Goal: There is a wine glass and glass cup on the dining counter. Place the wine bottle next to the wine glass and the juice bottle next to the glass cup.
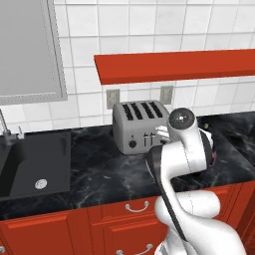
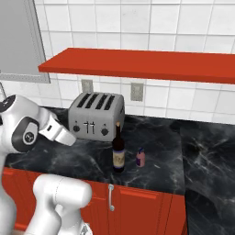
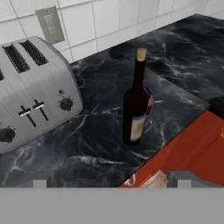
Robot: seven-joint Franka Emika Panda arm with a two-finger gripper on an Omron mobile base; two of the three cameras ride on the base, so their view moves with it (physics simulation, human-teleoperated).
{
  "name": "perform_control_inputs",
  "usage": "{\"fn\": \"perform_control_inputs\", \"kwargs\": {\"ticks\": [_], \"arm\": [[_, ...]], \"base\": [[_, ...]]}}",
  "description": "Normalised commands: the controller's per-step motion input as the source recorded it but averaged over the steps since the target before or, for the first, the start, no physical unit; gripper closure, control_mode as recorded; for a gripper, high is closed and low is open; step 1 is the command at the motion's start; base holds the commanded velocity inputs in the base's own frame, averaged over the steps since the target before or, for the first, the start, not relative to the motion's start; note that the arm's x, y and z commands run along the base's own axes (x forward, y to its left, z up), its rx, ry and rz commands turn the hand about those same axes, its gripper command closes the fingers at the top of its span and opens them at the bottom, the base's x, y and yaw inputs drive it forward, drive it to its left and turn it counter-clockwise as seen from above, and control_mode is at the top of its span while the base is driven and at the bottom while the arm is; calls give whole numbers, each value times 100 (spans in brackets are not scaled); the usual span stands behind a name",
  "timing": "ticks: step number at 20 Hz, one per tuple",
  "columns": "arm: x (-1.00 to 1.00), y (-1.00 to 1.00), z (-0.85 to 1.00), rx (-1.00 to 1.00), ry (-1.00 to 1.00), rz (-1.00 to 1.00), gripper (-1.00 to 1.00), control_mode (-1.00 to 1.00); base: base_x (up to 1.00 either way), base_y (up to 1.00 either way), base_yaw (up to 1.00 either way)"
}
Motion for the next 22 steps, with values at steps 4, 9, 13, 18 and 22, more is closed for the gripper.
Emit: {"fn": "perform_control_inputs", "kwargs": {"ticks": [4, 9, 13, 18, 22], "arm": [[6, -1, -27, 2, -1, -16, -100, -100], [13, -2, -31, 1, -7, -17, -100, -100], [19, -4, -33, 0, -11, -14, -100, -100], [28, -15, -29, 0, -1, -24, -100, -100], [20, -25, -26, 0, 0, -19, -100, -100]], "base": [[0, 0, 0], [0, 0, 0], [0, 0, 0], [0, 0, 0], [0, 0, 0]]}}
